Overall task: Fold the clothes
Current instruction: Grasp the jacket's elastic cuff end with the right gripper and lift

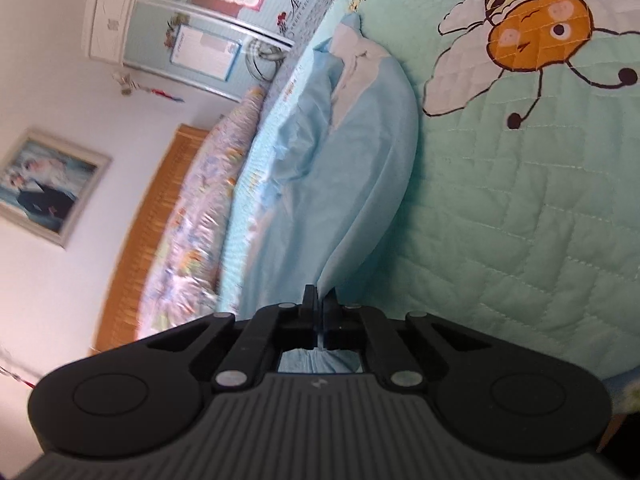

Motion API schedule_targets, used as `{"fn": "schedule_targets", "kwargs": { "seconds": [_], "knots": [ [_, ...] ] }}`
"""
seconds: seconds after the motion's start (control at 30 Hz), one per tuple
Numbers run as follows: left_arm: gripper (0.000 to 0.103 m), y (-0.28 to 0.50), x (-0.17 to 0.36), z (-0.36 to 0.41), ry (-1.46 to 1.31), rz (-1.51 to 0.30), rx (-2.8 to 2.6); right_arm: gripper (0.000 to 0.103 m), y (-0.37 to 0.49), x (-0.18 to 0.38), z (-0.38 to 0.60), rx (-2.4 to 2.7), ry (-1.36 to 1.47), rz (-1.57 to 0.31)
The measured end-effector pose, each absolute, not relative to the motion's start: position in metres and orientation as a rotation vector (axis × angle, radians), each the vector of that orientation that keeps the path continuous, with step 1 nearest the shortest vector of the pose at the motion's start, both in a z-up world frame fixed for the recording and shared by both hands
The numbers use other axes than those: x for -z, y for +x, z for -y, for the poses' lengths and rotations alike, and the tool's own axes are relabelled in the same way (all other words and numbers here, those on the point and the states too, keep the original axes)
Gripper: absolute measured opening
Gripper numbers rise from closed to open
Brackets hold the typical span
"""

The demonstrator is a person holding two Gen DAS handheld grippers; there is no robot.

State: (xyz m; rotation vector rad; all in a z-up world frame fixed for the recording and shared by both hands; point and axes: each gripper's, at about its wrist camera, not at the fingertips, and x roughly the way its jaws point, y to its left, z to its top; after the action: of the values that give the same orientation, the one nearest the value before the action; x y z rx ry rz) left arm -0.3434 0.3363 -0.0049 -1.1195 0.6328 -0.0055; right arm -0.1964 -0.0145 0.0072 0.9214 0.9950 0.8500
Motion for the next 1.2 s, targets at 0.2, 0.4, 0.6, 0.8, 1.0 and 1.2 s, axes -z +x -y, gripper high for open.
{"fn": "schedule_targets", "kwargs": {
  "seconds": [0.2,0.4,0.6,0.8,1.0,1.2],
  "knots": [
    [0.007,-0.359,-0.016,-0.348,-1.14,-0.553,0.019,0.003,-0.185,-0.012,0.022,-0.893,1.13,-0.953],
    [0.007,-0.369,-0.024,-0.35,-1.141,-0.539,0.027,0.003,-0.18,-0.008,0.027,-0.915,1.22,-0.936],
    [0.007,-0.371,-0.023,-0.349,-1.128,-0.555,0.022,0.003,-0.178,-0.001,0.032,-0.898,1.216,-0.946],
    [0.007,-0.372,-0.028,-0.34,-1.072,-0.563,-0.022,0.003,-0.184,-0.021,0.026,-0.879,0.984,-0.899],
    [0.007,-0.364,-0.035,-0.34,-1.072,-0.527,0.02,0.003,-0.175,-0.008,0.023,-0.914,1.132,-0.931],
    [0.007,-0.344,-0.052,-0.348,-1.1,-0.454,0.081,0.003,-0.137,-0.01,0.009,-0.966,1.291,-0.912]
  ]
}}
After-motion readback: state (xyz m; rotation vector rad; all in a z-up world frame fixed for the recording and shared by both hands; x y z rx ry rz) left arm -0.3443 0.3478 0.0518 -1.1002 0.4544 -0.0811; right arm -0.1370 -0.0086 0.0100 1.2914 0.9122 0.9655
